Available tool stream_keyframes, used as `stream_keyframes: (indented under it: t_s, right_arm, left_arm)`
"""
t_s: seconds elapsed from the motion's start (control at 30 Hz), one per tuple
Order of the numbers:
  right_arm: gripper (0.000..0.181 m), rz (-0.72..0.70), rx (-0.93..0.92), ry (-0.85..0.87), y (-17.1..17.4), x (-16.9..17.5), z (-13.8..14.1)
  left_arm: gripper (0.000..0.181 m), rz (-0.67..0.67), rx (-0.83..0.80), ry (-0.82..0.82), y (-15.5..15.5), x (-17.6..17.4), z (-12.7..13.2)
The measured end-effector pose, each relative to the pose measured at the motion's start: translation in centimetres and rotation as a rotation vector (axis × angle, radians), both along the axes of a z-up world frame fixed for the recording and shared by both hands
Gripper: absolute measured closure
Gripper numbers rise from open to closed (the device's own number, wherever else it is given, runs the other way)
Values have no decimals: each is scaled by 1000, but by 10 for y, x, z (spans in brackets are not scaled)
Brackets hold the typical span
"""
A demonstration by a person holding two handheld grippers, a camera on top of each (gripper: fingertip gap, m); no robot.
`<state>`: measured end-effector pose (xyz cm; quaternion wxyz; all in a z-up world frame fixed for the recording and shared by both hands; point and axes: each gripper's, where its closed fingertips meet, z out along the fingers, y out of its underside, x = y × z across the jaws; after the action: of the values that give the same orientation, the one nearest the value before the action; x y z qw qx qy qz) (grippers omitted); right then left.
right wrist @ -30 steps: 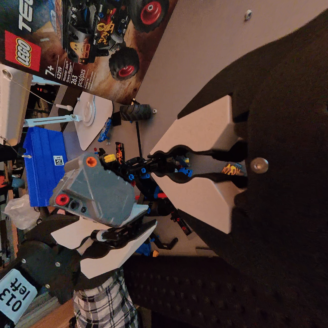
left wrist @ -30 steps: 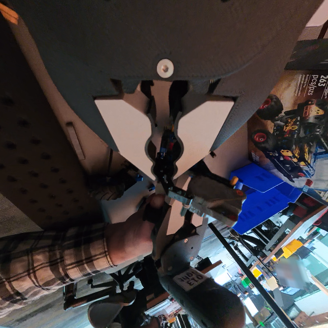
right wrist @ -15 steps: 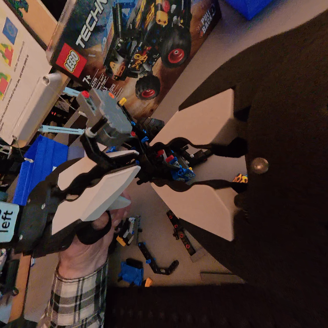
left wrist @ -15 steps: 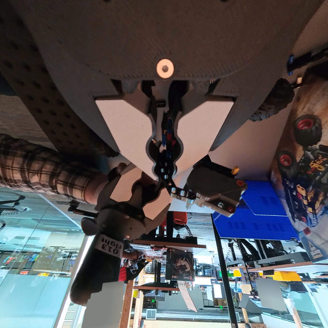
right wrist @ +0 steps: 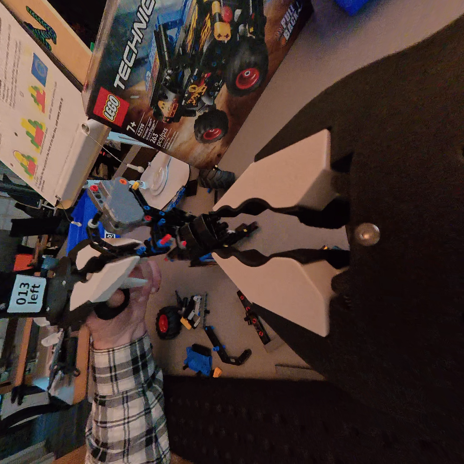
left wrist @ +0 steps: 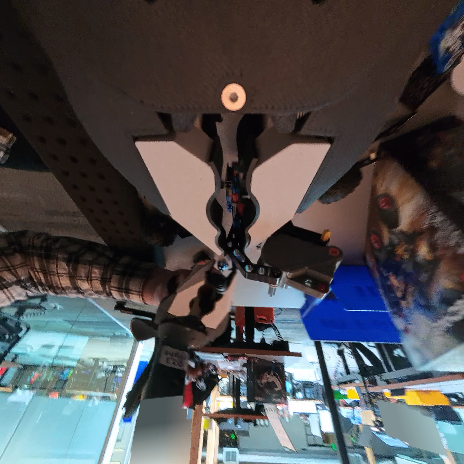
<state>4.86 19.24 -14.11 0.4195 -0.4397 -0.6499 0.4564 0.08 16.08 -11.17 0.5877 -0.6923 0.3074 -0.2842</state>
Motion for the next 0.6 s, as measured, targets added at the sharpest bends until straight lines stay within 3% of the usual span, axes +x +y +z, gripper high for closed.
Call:
stream_keyframes:
  t_s: [0.07,0.17,0.27,0.33,0.4,0.53,0.6]
  right_arm:
    - [159,-8,25,-25,1,0,-6]
    - [158,34,-33,-87,-2,-3,-20]
    - [154,50,45,-300,-7,-3,-64]
    - [138,46,109,-374,-13,-5,-80]
    - [130,43,109,-352,-16,-11,-74]
    - [153,5,121,-136,-21,-22,-23]
    - [150,14,97,-87,-27,-31,-9]
  left_arm:
    - [174,-8,-21,-7,-3,-9,2]
    - [174,-48,-28,20,-4,10,-6]
    - [174,-48,-37,-4,-1,13,-5]
    - [174,-47,-51,-52,1,10,-4]
    - [174,-31,-50,-63,3,9,-3]
    - [174,-45,-54,-77,4,14,-2]
    - [174,-58,-54,-72,5,19,-2]
